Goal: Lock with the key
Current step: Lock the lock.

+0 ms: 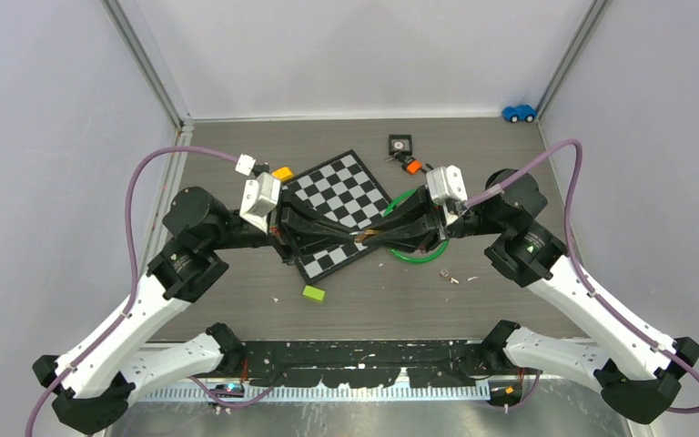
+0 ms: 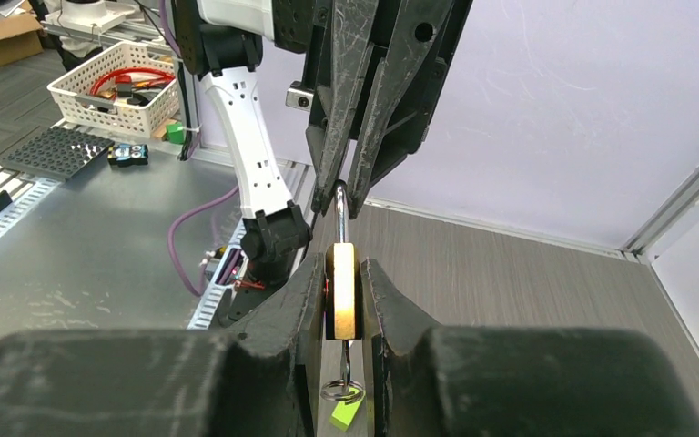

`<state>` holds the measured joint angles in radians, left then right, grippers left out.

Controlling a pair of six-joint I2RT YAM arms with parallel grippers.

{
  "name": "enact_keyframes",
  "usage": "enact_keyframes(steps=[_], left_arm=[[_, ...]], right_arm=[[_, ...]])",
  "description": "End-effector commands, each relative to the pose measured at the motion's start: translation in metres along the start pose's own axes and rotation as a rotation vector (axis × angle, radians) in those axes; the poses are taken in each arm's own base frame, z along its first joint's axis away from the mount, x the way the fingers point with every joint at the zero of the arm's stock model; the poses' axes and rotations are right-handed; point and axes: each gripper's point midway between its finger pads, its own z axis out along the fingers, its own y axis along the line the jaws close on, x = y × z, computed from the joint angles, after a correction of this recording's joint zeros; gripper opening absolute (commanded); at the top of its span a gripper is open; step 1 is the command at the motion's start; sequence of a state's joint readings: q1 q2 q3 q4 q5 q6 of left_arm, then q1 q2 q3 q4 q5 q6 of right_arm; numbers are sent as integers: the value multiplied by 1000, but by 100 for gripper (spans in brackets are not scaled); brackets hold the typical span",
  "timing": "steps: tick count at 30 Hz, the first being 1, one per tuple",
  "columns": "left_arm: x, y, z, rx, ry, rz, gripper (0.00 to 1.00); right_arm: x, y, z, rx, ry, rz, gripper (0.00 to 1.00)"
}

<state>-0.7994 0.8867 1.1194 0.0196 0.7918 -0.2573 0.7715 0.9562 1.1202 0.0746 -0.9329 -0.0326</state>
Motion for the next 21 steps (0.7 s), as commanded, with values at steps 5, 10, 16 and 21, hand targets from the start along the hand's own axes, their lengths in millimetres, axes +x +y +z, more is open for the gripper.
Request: enact_keyframes(steps=[5,10,16,21], left_arm=[[38,3,13,30,98,-98,0],[42,2,17,37,103,-99,0],[50,3,20,37,121,-111,0],[66,1,22,40,164,-130,0]], right_arm=[[-63,-6,14,18,-148,-158,1],[-64,-2,22,-9,-151,-159,0],[-66,2,31,-31,-141,-167,0],[-73,4,30,-30,-146,-187,0]])
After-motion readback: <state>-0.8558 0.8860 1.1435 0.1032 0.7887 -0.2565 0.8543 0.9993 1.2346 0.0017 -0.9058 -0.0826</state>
